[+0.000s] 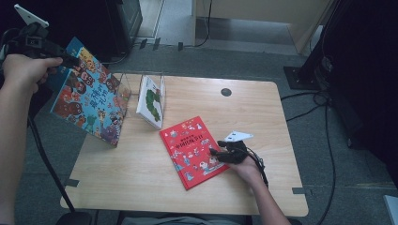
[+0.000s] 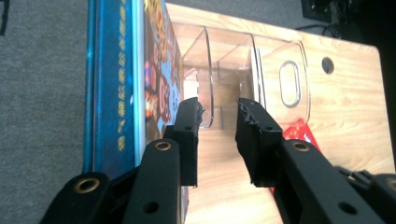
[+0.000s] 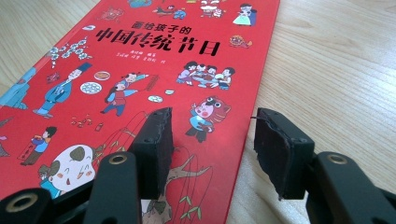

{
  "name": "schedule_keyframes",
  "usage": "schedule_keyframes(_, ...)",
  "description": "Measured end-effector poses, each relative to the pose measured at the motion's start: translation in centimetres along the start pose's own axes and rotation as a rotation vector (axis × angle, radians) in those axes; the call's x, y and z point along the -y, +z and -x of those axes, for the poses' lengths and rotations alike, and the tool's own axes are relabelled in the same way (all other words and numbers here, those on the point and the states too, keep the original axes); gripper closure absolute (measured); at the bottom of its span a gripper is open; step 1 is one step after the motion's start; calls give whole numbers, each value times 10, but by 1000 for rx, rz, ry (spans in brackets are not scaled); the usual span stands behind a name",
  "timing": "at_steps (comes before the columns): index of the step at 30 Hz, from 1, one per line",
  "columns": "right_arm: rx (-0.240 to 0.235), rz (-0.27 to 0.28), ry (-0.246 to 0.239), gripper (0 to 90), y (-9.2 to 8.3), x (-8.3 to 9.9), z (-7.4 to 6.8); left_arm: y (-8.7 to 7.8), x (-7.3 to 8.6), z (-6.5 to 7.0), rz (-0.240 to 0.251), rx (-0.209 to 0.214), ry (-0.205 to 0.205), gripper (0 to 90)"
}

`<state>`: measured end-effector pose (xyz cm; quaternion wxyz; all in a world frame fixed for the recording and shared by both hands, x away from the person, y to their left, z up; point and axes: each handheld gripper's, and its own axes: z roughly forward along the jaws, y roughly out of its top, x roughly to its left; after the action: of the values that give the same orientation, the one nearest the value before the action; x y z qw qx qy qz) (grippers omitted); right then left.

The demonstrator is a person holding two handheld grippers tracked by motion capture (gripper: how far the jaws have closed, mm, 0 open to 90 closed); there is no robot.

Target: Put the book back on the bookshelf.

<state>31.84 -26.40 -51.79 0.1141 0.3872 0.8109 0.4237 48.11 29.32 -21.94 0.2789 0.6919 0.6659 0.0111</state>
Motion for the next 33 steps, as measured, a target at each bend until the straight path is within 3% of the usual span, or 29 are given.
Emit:
schedule_keyframes(10, 27, -10, -10, 492, -4, -1, 5, 14, 16, 7, -9, 77, 15, 672)
schedule_keyframes(14, 32, 10, -3, 498, -4, -2, 9, 22, 22, 14, -28, 75, 37, 641)
schedule_keyframes(16, 27, -21, 5, 495, -3, -6, 9, 30, 32, 21, -30, 100, 59, 630)
schedule_keyframes(19, 25, -11, 5, 496, -2, -8, 11, 39, 43, 29, -37, 120, 78, 615)
schedule_keyframes(21, 27, -15, -1, 496, 0, -10, 12, 46, 51, 34, -44, 107, 93, 617)
schedule_keyframes(28, 31, 25, -9, 540, 0, -11, 16, 74, 77, 38, -70, 158, 94, 629)
schedule_keyframes(33, 31, 35, 0, 557, 0, -11, 18, 86, 91, 43, -79, 159, 118, 627)
